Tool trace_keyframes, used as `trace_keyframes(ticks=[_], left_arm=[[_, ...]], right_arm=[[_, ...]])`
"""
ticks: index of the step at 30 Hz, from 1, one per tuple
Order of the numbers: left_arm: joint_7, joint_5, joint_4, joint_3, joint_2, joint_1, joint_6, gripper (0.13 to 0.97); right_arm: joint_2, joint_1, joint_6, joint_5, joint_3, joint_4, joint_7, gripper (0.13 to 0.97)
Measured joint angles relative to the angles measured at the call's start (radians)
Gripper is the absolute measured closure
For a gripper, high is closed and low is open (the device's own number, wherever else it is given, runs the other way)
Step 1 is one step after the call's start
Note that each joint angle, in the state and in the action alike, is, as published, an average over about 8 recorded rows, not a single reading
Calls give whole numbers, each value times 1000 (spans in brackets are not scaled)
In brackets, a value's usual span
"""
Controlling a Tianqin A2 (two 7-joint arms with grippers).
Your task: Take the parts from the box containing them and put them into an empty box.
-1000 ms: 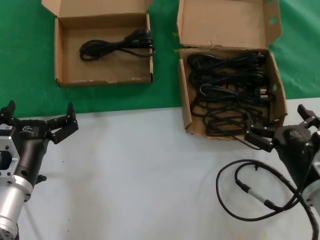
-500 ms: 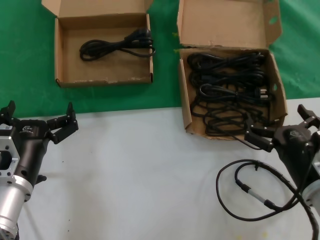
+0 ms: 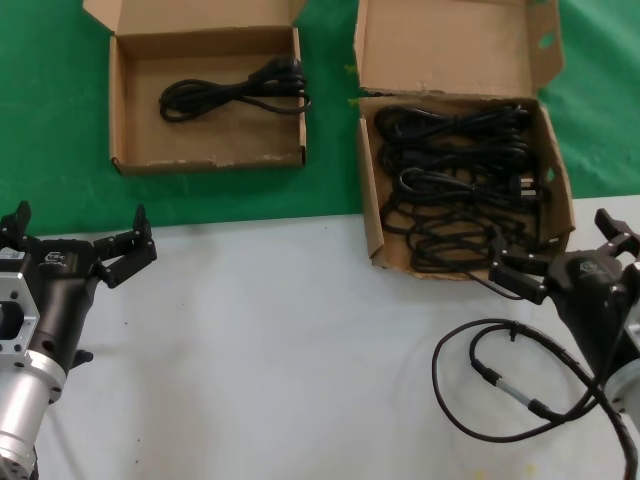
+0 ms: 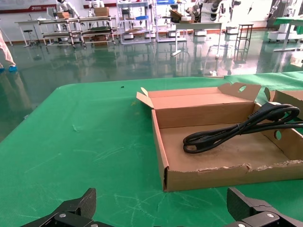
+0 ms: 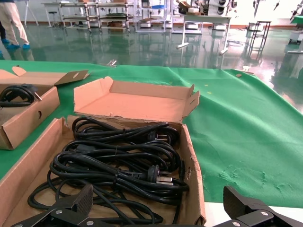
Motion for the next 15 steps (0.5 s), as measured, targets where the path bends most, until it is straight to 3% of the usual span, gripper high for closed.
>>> trace_keyframes(ticks=[15], left_arm=[[0, 0, 0, 0, 0, 0, 0, 132]], right_arm=[[0, 0, 0, 0, 0, 0, 0, 129]])
